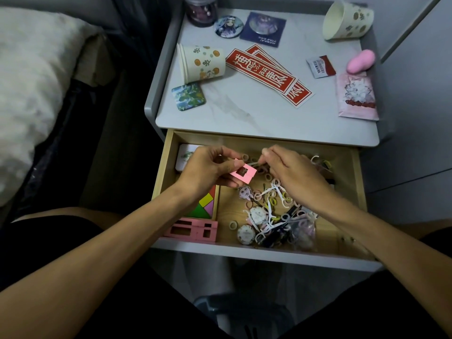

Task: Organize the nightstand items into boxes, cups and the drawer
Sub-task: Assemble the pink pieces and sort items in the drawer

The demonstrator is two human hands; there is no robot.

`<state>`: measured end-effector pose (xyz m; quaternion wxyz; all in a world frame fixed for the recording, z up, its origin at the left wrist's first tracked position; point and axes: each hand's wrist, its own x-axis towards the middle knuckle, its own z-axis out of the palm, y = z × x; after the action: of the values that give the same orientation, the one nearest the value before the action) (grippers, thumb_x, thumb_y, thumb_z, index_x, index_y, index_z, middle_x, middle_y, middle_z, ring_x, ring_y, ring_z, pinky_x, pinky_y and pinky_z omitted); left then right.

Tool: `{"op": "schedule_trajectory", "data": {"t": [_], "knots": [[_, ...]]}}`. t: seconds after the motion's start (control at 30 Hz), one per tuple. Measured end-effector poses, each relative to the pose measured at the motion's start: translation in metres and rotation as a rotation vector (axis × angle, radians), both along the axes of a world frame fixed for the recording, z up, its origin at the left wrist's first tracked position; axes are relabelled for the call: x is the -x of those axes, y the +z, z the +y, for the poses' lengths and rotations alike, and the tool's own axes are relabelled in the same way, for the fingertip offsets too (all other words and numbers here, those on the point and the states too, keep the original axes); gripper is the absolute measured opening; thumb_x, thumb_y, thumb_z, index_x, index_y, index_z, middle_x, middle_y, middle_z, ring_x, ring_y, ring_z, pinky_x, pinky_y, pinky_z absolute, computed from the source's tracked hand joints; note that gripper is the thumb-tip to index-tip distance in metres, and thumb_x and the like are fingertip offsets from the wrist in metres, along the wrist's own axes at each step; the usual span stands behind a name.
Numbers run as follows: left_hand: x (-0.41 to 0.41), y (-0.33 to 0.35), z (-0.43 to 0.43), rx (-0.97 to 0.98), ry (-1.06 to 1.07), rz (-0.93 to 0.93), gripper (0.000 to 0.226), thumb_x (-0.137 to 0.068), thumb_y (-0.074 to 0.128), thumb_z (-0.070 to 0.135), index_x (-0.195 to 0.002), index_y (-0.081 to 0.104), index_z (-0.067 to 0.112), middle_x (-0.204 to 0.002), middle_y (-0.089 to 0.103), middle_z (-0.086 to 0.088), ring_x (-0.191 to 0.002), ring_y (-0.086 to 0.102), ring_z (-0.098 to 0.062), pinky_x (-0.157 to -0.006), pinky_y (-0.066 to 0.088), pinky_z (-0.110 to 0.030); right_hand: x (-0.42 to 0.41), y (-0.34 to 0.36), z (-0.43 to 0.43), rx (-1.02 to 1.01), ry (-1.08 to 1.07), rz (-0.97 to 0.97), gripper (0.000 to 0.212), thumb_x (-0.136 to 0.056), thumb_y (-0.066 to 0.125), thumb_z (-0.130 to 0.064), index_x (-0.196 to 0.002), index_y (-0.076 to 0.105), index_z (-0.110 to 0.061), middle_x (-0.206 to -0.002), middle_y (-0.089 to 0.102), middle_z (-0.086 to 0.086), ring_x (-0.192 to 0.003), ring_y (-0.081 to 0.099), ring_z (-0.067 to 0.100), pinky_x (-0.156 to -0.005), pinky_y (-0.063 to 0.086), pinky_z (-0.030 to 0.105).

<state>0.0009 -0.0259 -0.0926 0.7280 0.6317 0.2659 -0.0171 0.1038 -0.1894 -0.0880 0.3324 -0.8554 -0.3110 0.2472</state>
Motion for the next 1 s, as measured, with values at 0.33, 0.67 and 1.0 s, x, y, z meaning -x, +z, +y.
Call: {"op": "schedule_trajectory", "data": {"t": [0.33,0.67,1.0], "knots": [[0.0,-0.009,0.0,-0.085,-0.031,0.024,0.005,-0.09,0.066,0.002,-0.092,0.067,0.006,-0.074,0.073,-0.01,-0.052,0.066,-0.016,-0.05,0.055,-0.022,-0.007,0.003,-0.002,-0.056,0.055,0.349,0.028,-0.102,0.05,-0.02,-0.12,0.069,-0.03,-0.076,0.066,-0.025,-0.068,0.052,-0.01,-0.072,0.035,0.026],[-0.002,-0.008,-0.003,0.014,-0.033,0.032,0.015,-0.091,0.065,0.002,-0.105,0.064,-0.003,-0.082,0.074,-0.018,-0.058,0.07,-0.02,-0.054,0.057,-0.023,0.007,-0.012,0.003,-0.245,-0.128,0.157,0.02,-0.082,0.079,-0.021,-0.1,0.072,-0.026,-0.087,0.073,-0.008,-0.08,0.07,0.006,-0.075,0.058,0.028],[0.001,-0.009,0.0,0.086,-0.067,0.062,0.013,-0.09,0.064,0.001,-0.1,0.068,0.006,-0.085,0.075,-0.015,-0.068,0.073,-0.024,-0.066,0.061,-0.027,0.009,-0.008,0.003,-0.22,-0.083,0.075,0.028,-0.084,0.076,-0.023,-0.112,0.074,-0.023,-0.092,0.075,-0.01,-0.077,0.07,-0.002,-0.071,0.056,0.017]]}}
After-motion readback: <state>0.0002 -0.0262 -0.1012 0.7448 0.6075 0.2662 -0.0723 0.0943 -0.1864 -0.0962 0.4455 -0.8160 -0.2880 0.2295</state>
